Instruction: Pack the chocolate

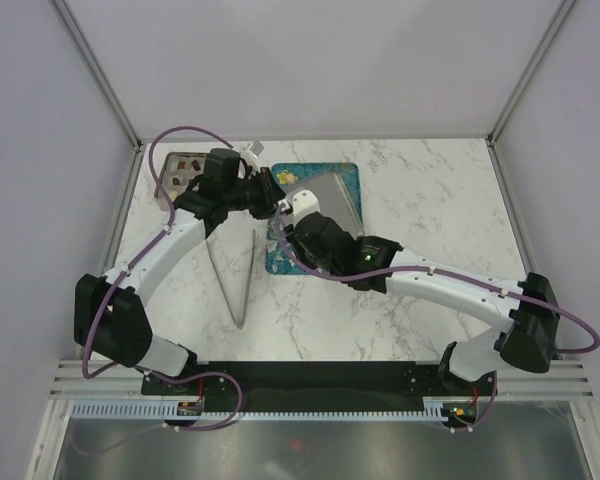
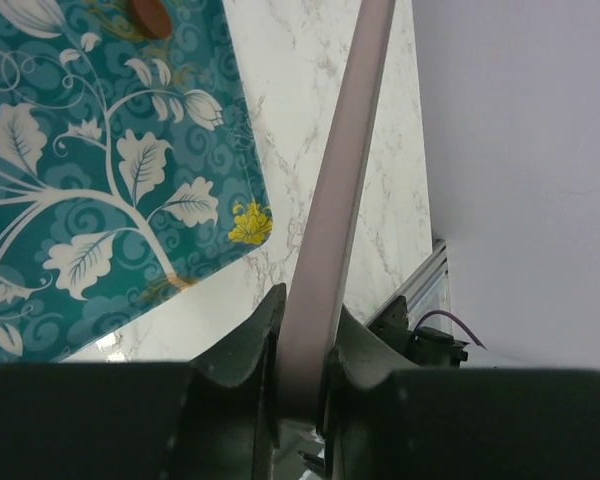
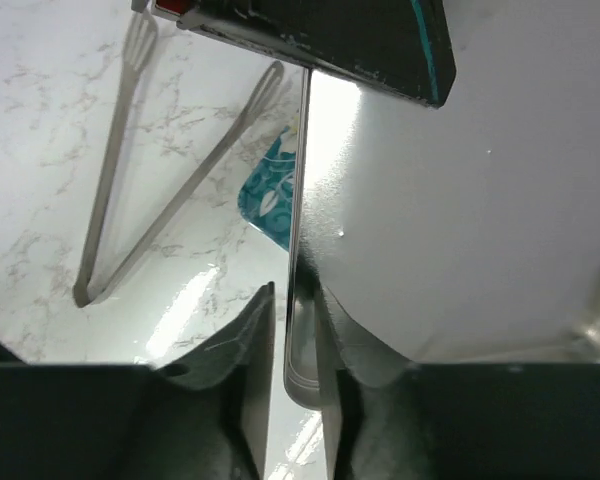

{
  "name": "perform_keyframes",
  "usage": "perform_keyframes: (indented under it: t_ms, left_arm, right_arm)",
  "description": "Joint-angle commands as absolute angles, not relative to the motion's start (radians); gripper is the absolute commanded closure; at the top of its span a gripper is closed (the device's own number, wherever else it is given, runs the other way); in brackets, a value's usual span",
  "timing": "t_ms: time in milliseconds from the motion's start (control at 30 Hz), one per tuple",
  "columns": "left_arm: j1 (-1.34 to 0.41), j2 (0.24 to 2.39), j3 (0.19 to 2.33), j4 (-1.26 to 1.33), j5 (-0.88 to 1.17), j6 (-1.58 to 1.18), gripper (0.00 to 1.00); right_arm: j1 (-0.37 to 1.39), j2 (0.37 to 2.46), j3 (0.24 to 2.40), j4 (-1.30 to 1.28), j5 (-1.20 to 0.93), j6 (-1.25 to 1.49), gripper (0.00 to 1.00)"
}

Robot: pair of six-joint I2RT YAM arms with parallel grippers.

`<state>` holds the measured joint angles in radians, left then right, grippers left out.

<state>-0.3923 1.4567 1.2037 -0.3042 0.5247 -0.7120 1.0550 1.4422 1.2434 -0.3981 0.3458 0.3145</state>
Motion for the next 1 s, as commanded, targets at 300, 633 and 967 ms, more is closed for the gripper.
perform_keyframes:
  t_ms: [300, 633, 967]
  left_arm:
    - [-0.365, 1.523, 1.276, -0.316, 0.594, -0.827, 0.98]
    - [-0.342, 1.5, 1.281, -0.337, 0.606, -0.854, 0.98]
    - [-0.33, 1.519, 1.264, -0.347, 0.595, -0.857, 0.98]
  right_arm:
    - [1.318, 1.777, 1.508, -0.58, 1.112, 0.036, 0.44]
    - [1.347, 1.979, 1.517, -0.67, 1.485, 0.015, 0.46]
    - [1.379, 2.013, 1.506, -0.672, 1.528, 0.008, 0.45]
